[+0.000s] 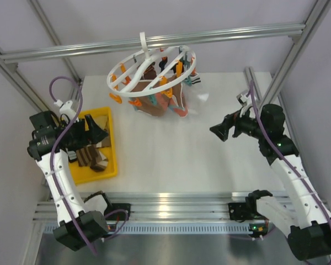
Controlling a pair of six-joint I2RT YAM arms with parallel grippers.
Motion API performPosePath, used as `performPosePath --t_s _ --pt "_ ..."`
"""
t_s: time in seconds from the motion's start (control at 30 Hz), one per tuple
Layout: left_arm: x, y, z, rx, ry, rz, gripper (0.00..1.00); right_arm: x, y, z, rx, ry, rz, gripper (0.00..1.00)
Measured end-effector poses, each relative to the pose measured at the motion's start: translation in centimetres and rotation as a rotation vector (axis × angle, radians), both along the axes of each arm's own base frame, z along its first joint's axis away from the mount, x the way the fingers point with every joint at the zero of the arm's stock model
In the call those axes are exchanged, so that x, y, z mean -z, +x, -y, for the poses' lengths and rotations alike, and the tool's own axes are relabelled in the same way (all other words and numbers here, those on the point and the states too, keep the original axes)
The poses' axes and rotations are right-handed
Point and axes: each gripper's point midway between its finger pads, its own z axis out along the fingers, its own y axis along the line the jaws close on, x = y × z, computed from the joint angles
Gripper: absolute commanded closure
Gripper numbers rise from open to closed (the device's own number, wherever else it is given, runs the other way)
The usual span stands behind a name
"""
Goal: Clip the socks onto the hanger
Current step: Open the clamp at the hanger.
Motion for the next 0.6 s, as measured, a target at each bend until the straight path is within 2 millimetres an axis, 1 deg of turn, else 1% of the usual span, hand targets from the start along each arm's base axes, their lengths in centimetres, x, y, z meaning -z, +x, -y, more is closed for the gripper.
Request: performPosePath --t_s 0.07,0.1,0.13,0.2,0.27,0.37,0.43,0.5,0.6 --pt "-1.0 -0.4 1.2 0.056 -0.034 0.051 0.13 -1.6 0.4 -0.6 -0.035 0.015 0.041 0.08" --pt "-1.6 -0.7 1.8 0.082 -0.046 0.081 0.14 -2.8 0.9 -0.9 -0.050 0.022 0.072 0.09" --pt "-2.4 -1.0 2.5 0.107 -0.055 0.118 0.14 -4.2 1.4 -1.1 -0.060 0.028 0.106 0.11" --pt "-3.8 -1.8 3.6 0.144 -0.058 0.189 0.16 -7.7 2.8 -1.6 -0.075 0.043 0.196 0.17" --pt "-5.5 -2.8 4.8 0.185 -0.037 0.303 0.16 -11.0 3.6 -2.2 -0.089 0.058 0.286 0.23" --pt "-7.5 -4.8 6.9 0.241 -0.007 0.482 0.16 -14.7 3.8 -3.3 -0.119 0.082 0.390 0.27" --pt "-8.8 -6.3 8.4 0.296 0.007 0.586 0.16 -16.4 3.6 -4.4 -0.144 0.096 0.429 0.30" --pt "-9.9 -7.2 9.4 0.348 0.012 0.652 0.16 -17.7 3.5 -5.7 -0.165 0.114 0.456 0.33" --pt "-10.6 -7.6 10.1 0.403 0.003 0.691 0.17 -18.5 3.8 -7.1 -0.177 0.132 0.467 0.36"
